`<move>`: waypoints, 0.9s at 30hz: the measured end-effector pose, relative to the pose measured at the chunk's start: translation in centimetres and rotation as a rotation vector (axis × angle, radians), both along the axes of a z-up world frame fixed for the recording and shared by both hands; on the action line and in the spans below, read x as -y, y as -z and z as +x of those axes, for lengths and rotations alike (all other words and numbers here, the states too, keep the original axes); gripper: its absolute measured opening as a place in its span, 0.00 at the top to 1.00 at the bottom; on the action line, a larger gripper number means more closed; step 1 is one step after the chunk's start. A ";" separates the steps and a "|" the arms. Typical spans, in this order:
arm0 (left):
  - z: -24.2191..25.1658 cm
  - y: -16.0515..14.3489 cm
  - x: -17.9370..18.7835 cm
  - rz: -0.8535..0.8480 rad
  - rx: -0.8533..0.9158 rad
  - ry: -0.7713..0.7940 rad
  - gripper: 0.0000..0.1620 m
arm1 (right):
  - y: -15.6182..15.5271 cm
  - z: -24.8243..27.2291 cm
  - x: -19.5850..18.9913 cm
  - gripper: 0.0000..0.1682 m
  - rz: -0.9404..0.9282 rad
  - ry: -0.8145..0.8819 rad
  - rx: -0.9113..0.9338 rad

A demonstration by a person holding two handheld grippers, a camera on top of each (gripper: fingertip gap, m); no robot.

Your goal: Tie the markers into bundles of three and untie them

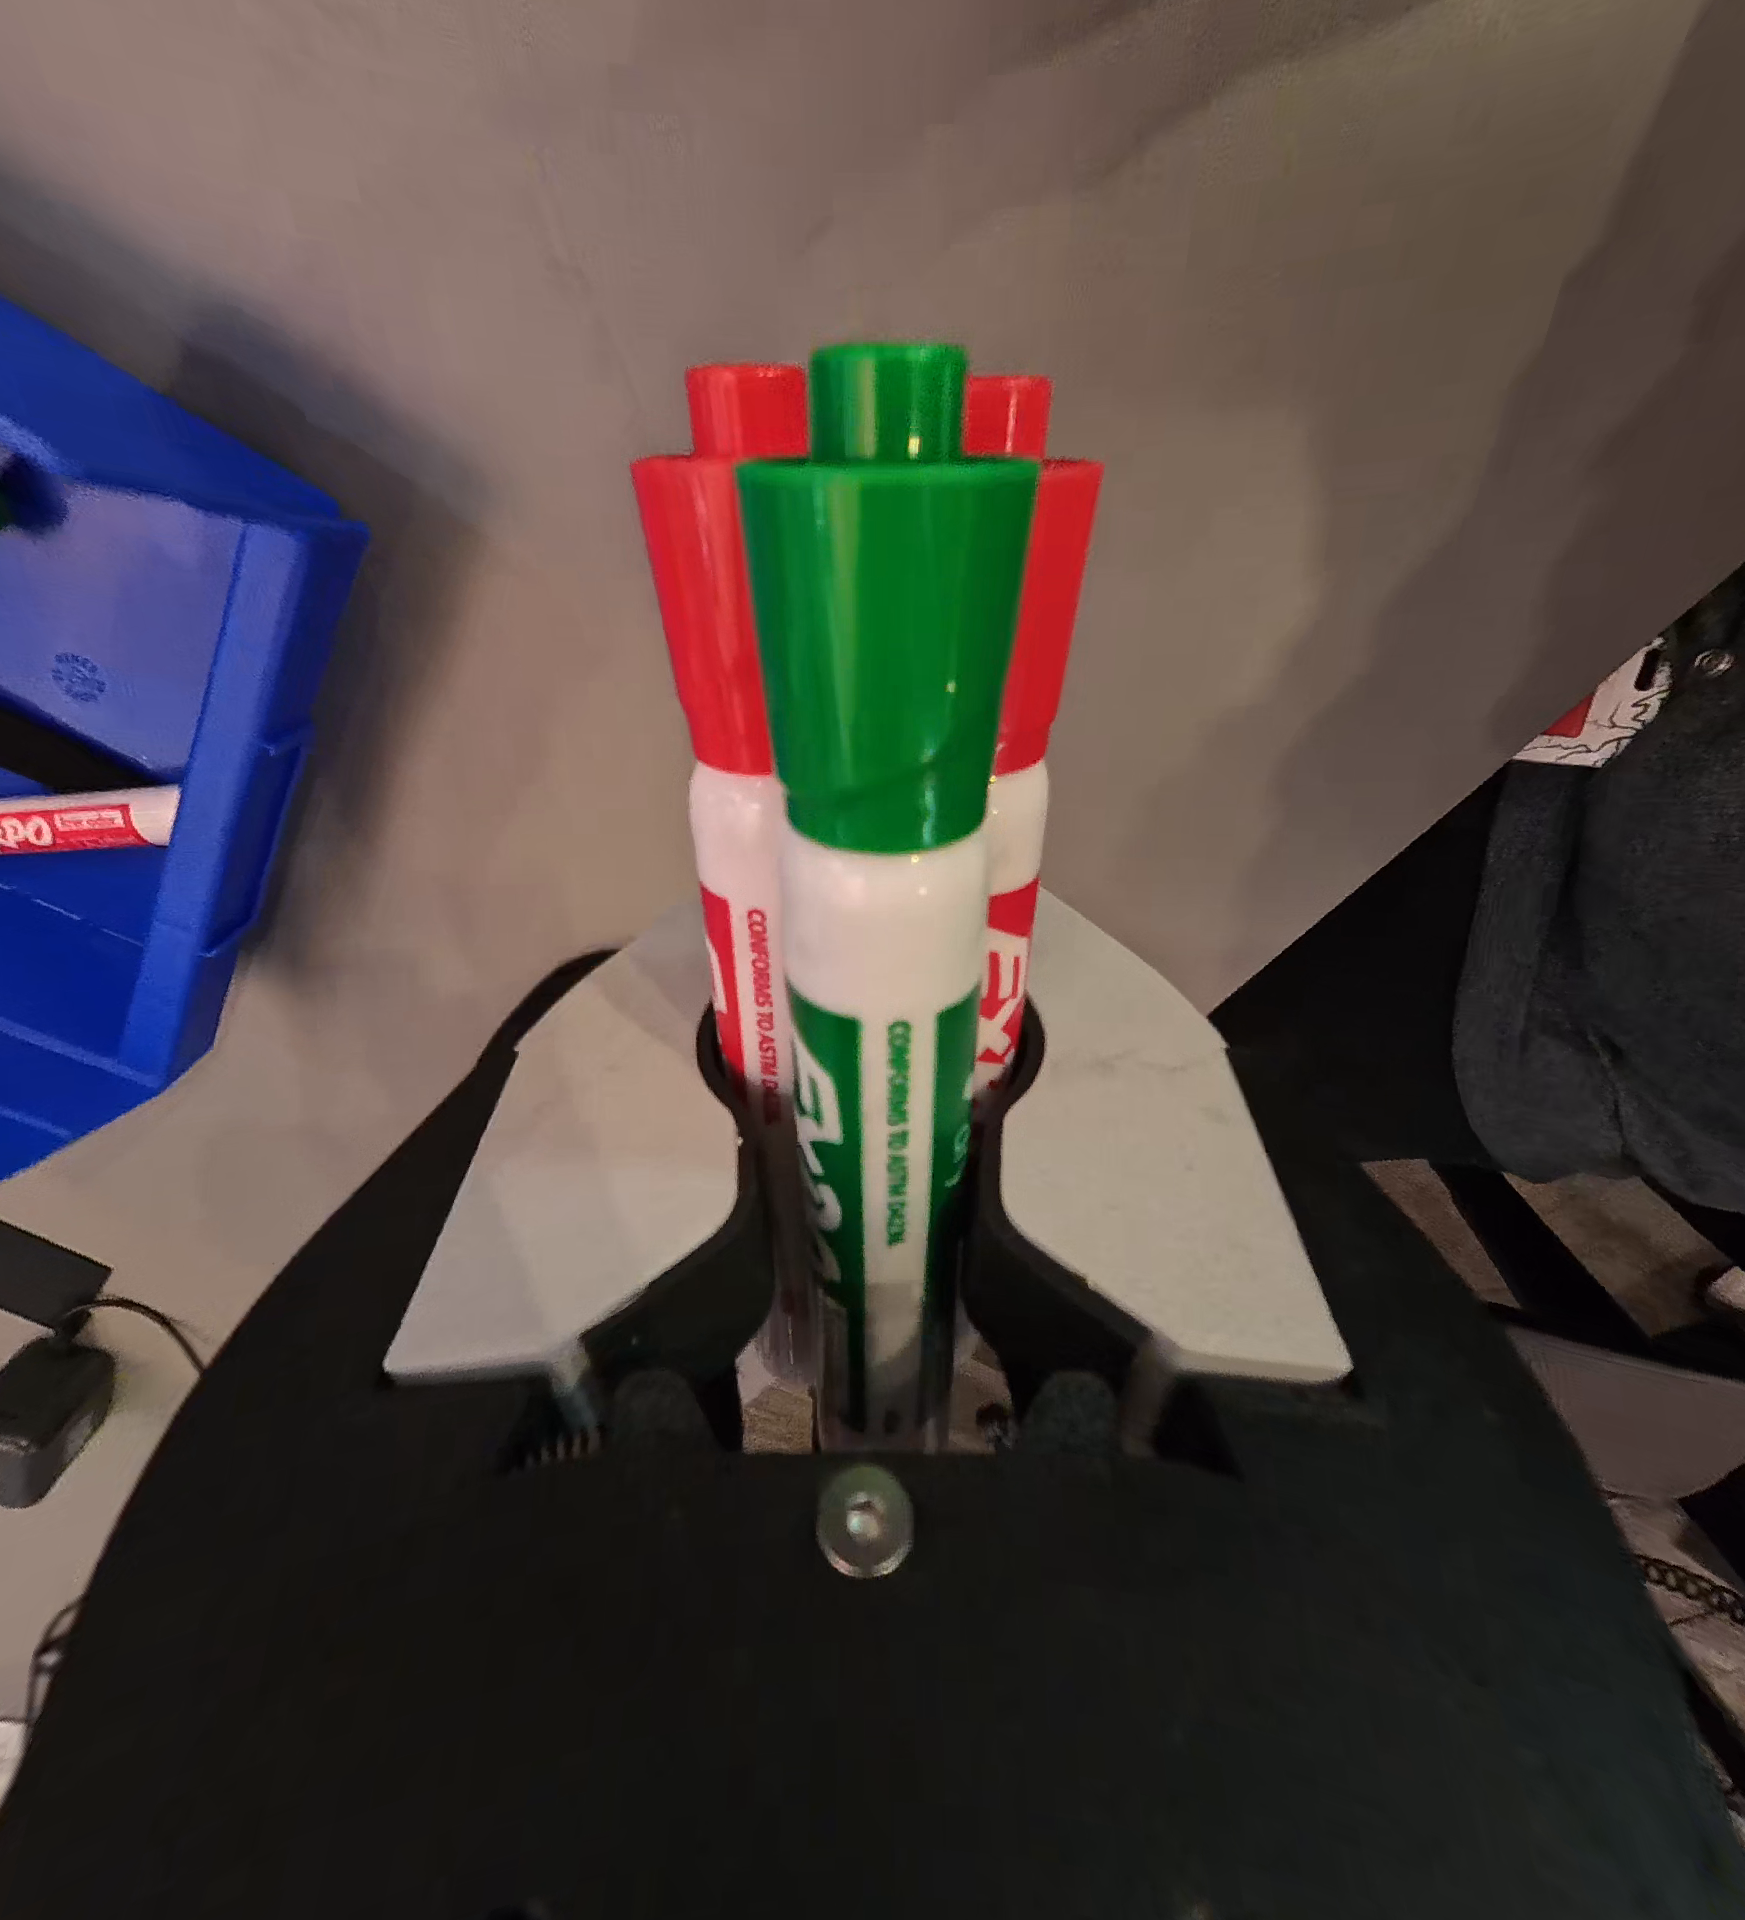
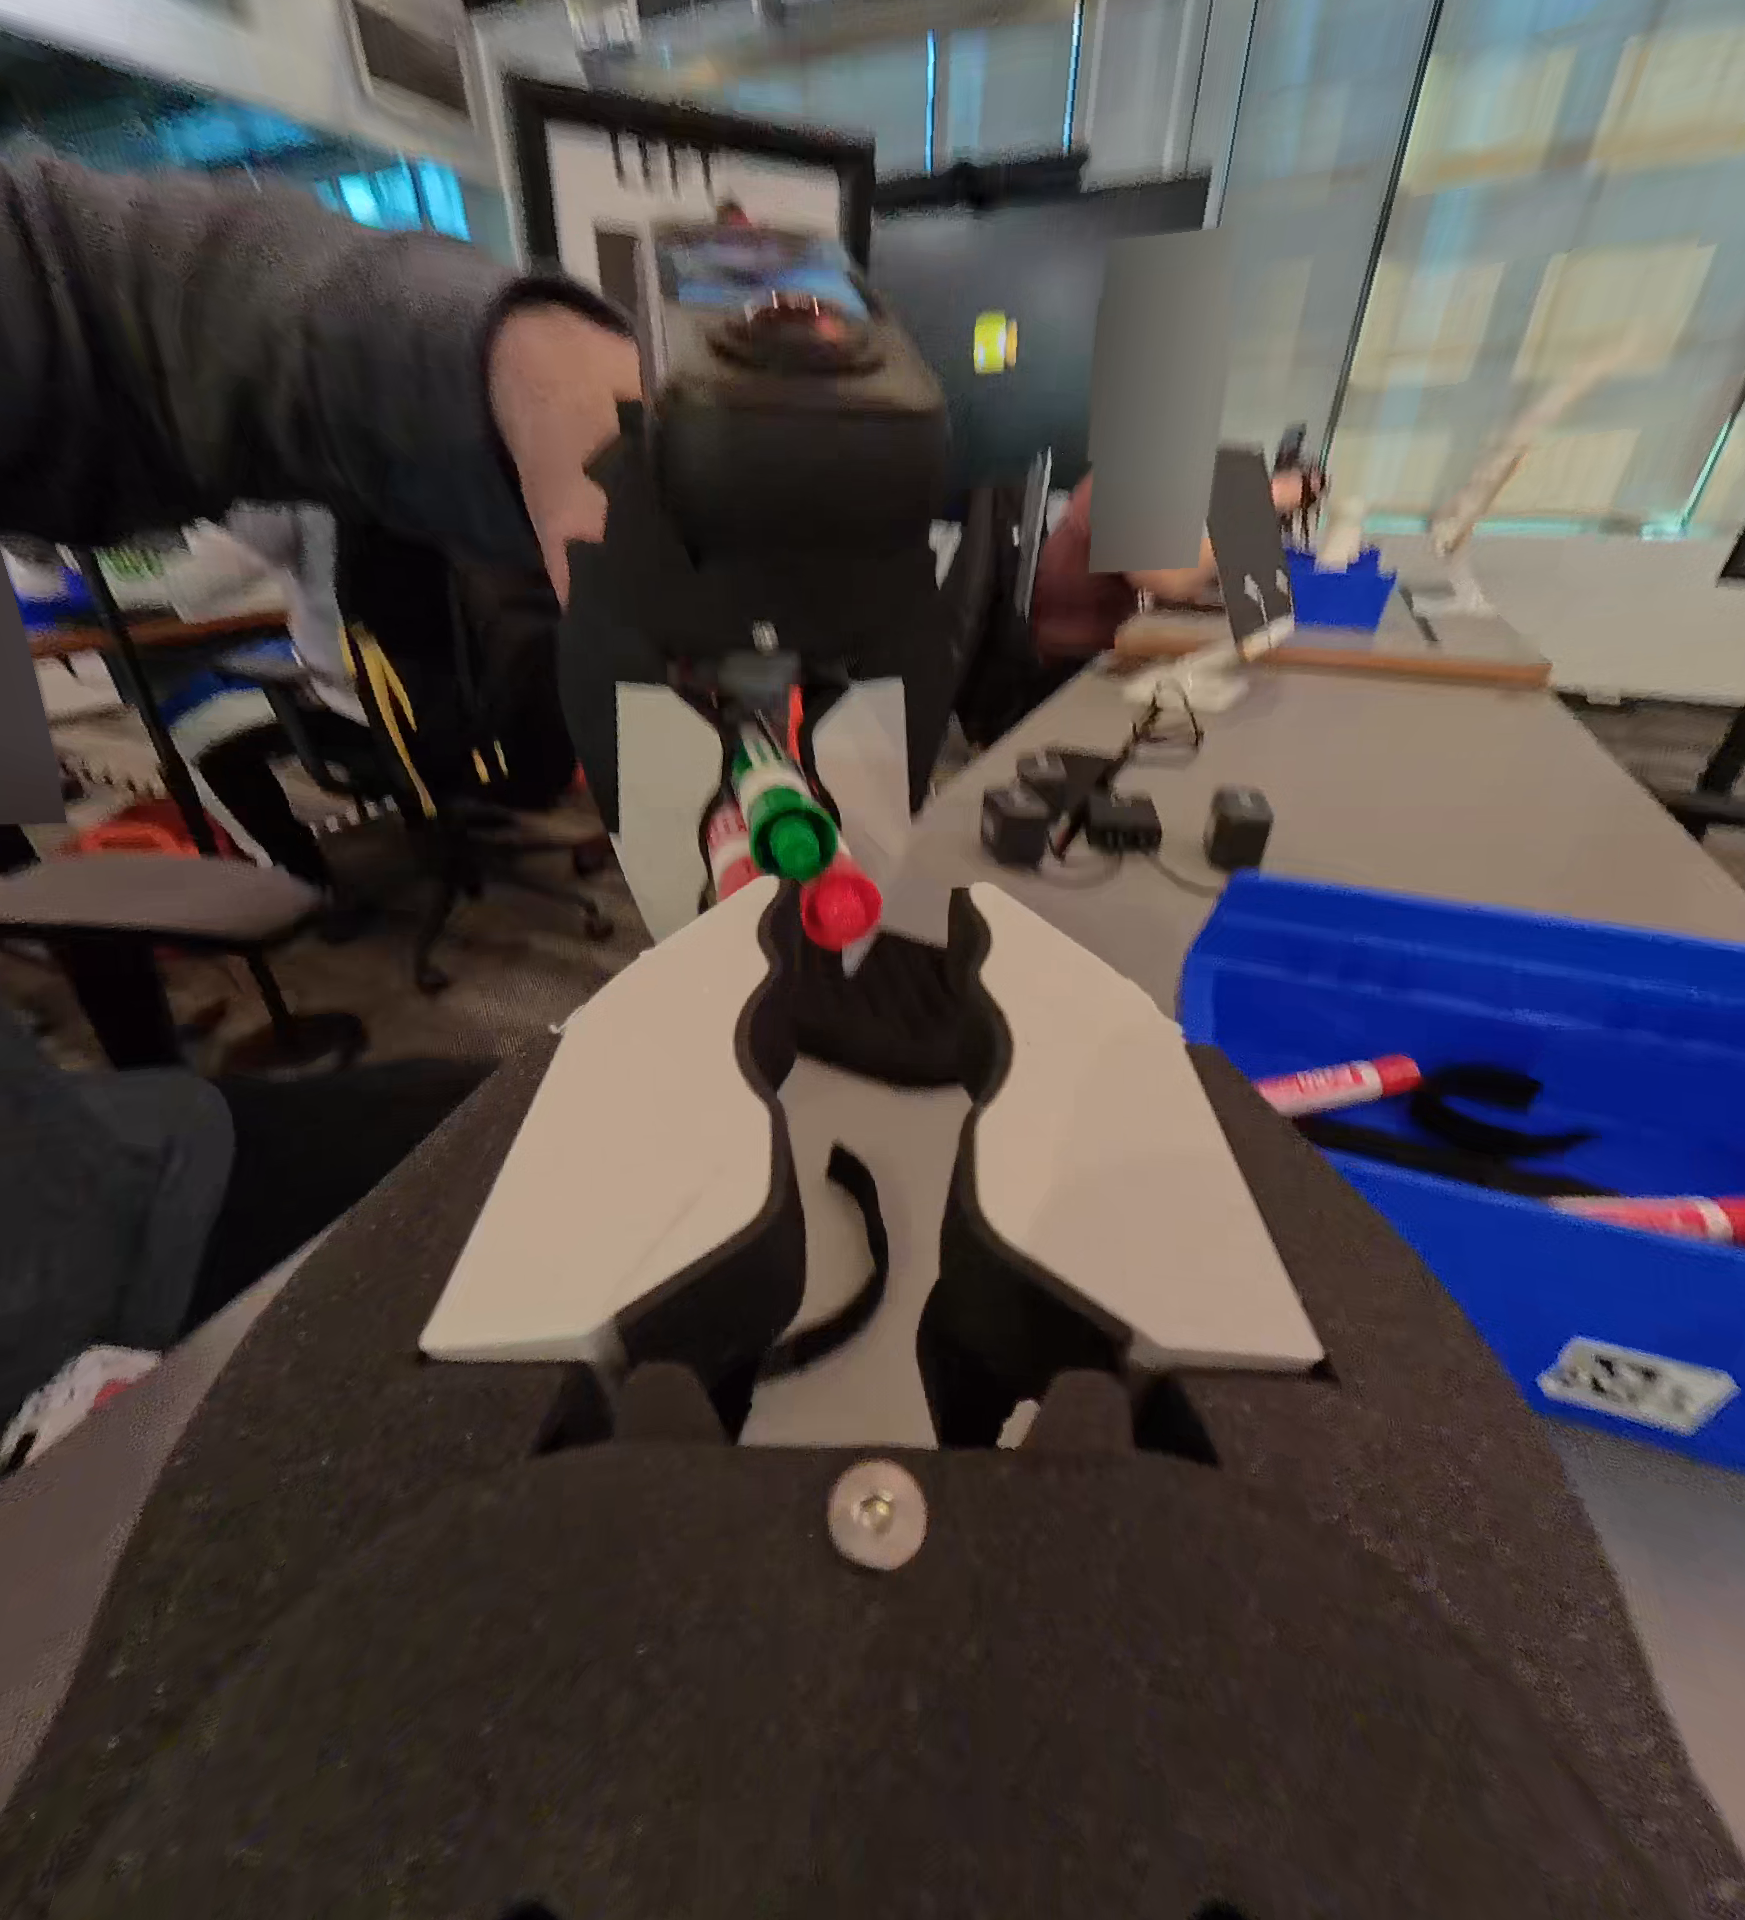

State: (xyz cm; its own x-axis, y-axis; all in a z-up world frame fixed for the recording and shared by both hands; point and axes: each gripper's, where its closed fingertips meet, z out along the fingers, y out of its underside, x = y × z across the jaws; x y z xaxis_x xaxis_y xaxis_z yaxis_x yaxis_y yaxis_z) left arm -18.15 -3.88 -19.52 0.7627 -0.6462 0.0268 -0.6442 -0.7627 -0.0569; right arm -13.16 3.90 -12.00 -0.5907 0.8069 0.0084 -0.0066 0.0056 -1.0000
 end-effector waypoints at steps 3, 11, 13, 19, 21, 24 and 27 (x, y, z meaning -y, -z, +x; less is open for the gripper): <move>-1.5 0.8 1.2 -0.008 -0.015 -0.043 0.74 | 3.7 -0.3 0.4 0.85 0.116 0.017 0.183; -4.8 3.2 4.9 -0.038 -0.040 -0.160 0.74 | 15.7 -1.5 4.5 0.82 0.263 0.060 0.670; -5.4 3.6 5.6 -0.047 -0.046 -0.177 0.74 | 17.4 -1.4 5.3 0.78 0.285 0.092 0.731; -5.9 4.4 6.6 -0.056 -0.039 -0.187 0.74 | 20.5 -0.5 5.5 0.80 0.418 0.221 0.820; -5.8 4.7 6.6 -0.058 -0.032 -0.182 0.74 | 21.1 -0.6 5.6 0.89 0.442 0.229 0.821; -5.8 4.8 6.6 -0.062 -0.033 -0.175 0.74 | 20.3 -1.0 5.4 1.00 0.400 0.226 0.766; -5.5 4.4 6.5 -0.065 -0.029 -0.161 0.74 | 18.1 -1.4 4.4 1.00 0.373 0.228 0.669</move>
State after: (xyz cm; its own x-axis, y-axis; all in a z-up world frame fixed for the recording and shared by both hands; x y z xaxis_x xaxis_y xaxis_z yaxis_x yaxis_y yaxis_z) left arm -23.67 -10.36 -23.88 0.8574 -0.5130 0.0409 -0.5138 -0.8578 0.0130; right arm -14.56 -0.49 -30.12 -0.3870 0.9221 0.0037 0.6359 0.2698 -0.7231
